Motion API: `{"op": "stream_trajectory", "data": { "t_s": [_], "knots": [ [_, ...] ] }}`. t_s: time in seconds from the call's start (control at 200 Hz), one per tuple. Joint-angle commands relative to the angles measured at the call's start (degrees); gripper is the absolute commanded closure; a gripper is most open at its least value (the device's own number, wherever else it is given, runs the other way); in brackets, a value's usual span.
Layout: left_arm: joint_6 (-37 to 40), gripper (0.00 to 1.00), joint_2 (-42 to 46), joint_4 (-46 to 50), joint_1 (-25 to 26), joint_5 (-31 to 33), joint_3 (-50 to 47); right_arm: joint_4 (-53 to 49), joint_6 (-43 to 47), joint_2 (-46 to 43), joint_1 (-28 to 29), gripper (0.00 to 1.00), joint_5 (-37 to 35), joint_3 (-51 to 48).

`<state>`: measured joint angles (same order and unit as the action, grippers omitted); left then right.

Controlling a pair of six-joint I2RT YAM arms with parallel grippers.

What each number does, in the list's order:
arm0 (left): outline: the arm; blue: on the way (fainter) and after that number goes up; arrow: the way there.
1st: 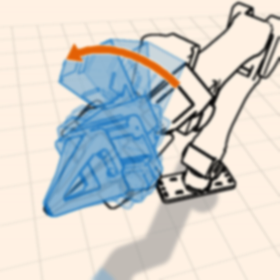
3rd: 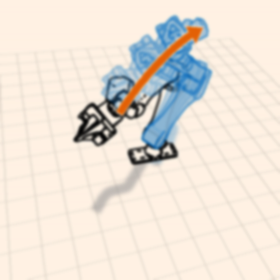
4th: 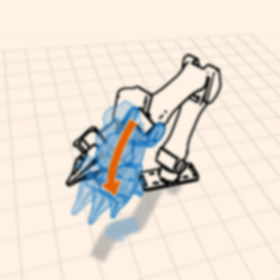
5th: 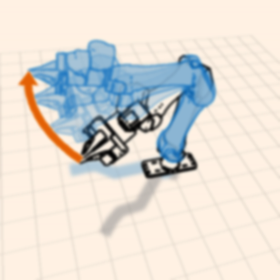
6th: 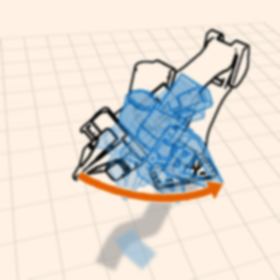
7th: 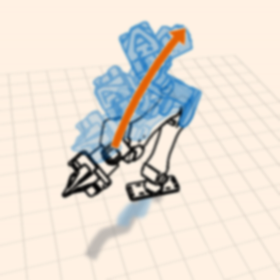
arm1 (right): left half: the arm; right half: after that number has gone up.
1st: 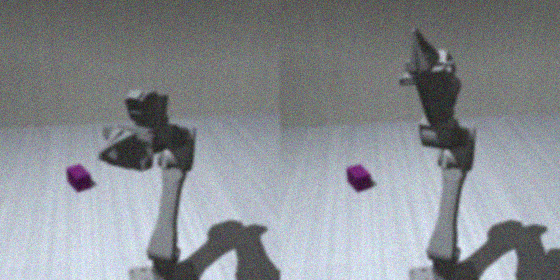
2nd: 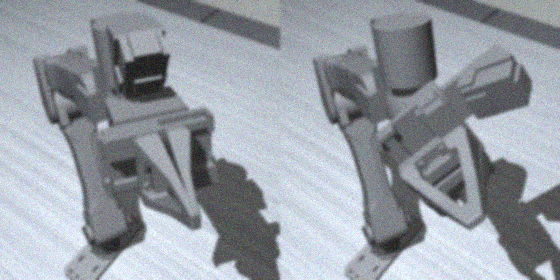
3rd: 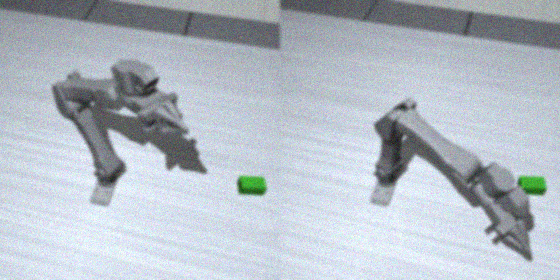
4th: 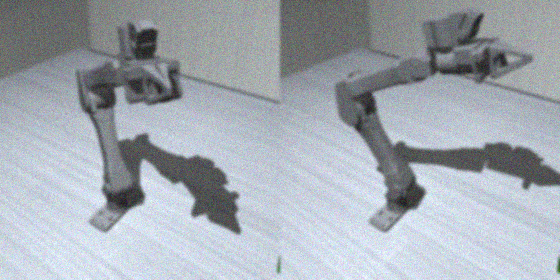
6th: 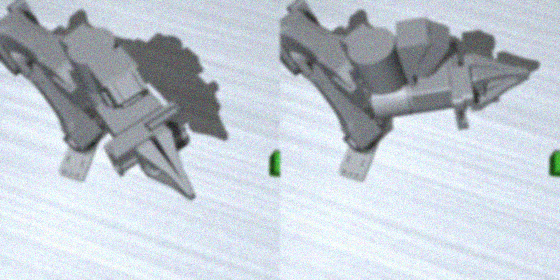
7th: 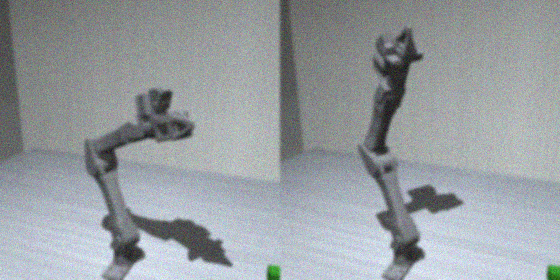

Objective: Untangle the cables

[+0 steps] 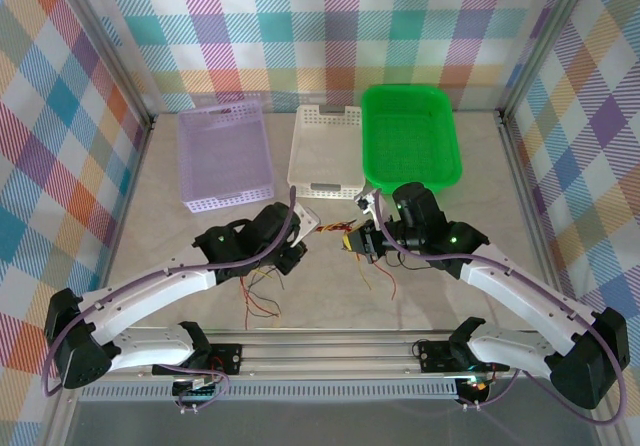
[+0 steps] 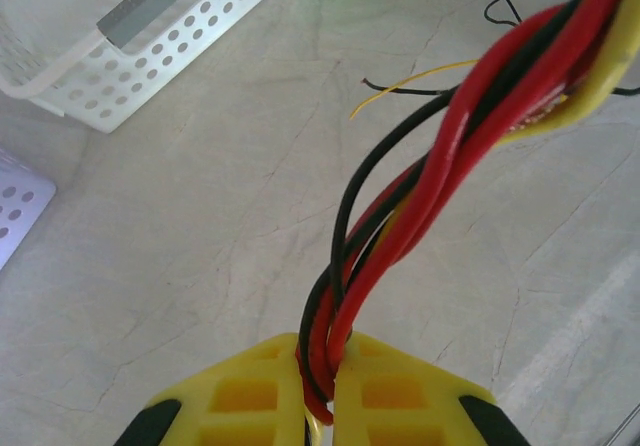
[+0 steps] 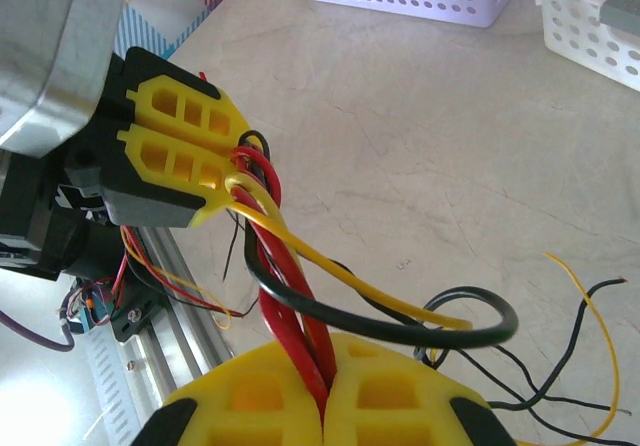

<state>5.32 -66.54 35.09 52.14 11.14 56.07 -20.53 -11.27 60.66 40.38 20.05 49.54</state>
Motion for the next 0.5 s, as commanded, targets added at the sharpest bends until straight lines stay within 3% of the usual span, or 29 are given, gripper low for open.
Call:
{"op": "stream_trajectory", "data": {
  "t_s": [0.0, 0.085, 0.19, 0.24, 0.285, 0.365, 0.495],
  "knots": [
    [-4.68, 1.00, 0.42, -0.89, -2.05, 0.39, 0.80, -0.59, -0.74, -1.67, -0.89, 1.00, 0.72, 2.05],
    [-7.94, 1.00, 1.06, -2.53, -2.58, 0.84, 0.93, -1.42, -1.70, -1.93, -1.56, 0.99, -0.85, 2.23],
    [-13.54, 1.00, 1.06, -3.64, -3.06, 2.11, 1.62, -1.05, -2.86, -3.34, -2.65, 0.70, -0.16, 1.73],
    [-16.21, 1.00, 1.01, -4.64, -3.12, 1.56, 1.56, -0.64, -3.28, -4.44, -2.93, 0.51, 0.64, 1.31],
    [-18.89, 1.00, 0.60, -5.47, -3.14, 1.50, 1.50, -0.36, -3.73, -5.23, -3.07, 0.42, 1.08, 1.09],
    [-23.33, 1.00, -0.20, -6.74, -3.14, 1.05, 1.53, -0.43, -4.12, -6.57, -3.20, 0.34, 1.62, 1.08],
    [-29.06, 1.00, -1.33, -9.90, -3.05, -0.06, 1.34, 0.36, -5.48, -8.70, -3.29, 0.32, 4.36, 0.75]
  ]
}}
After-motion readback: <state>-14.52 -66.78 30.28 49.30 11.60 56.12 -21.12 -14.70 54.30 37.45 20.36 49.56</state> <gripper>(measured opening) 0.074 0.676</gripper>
